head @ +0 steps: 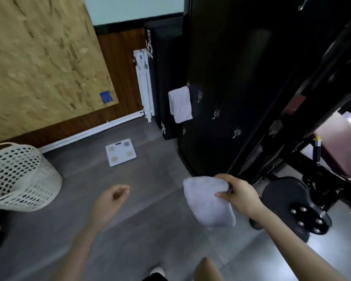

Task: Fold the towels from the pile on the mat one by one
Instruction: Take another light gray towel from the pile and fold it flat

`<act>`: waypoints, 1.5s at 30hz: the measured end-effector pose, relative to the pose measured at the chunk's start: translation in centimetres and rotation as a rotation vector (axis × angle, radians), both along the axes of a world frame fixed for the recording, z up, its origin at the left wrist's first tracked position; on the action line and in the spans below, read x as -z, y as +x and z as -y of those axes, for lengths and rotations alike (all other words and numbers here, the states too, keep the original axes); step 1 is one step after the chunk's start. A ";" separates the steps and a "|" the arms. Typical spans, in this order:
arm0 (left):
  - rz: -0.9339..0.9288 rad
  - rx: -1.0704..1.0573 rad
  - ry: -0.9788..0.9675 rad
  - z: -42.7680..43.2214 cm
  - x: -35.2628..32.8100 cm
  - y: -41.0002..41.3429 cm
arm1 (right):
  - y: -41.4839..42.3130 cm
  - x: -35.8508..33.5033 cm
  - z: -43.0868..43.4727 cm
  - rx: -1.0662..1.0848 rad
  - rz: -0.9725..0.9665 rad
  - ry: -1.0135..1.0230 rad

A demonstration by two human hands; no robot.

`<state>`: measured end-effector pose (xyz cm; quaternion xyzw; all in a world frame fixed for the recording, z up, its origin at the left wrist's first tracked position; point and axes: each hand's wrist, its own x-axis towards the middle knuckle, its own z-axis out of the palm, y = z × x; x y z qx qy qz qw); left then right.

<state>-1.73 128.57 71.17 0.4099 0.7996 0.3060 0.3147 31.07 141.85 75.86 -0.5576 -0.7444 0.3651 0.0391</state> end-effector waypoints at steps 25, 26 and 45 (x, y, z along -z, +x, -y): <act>0.083 0.012 -0.091 -43.0 2.1 -9.9 | -18.8 3.5 -41.8 -0.333 -0.016 -0.057; 0.066 0.050 -0.101 -44.7 2.1 -10.8 | -19.5 3.7 -42.5 -0.311 -0.001 -0.062; 0.163 0.971 -0.120 -60.3 5.6 -6.6 | -21.9 7.3 -43.8 0.376 -0.232 -0.106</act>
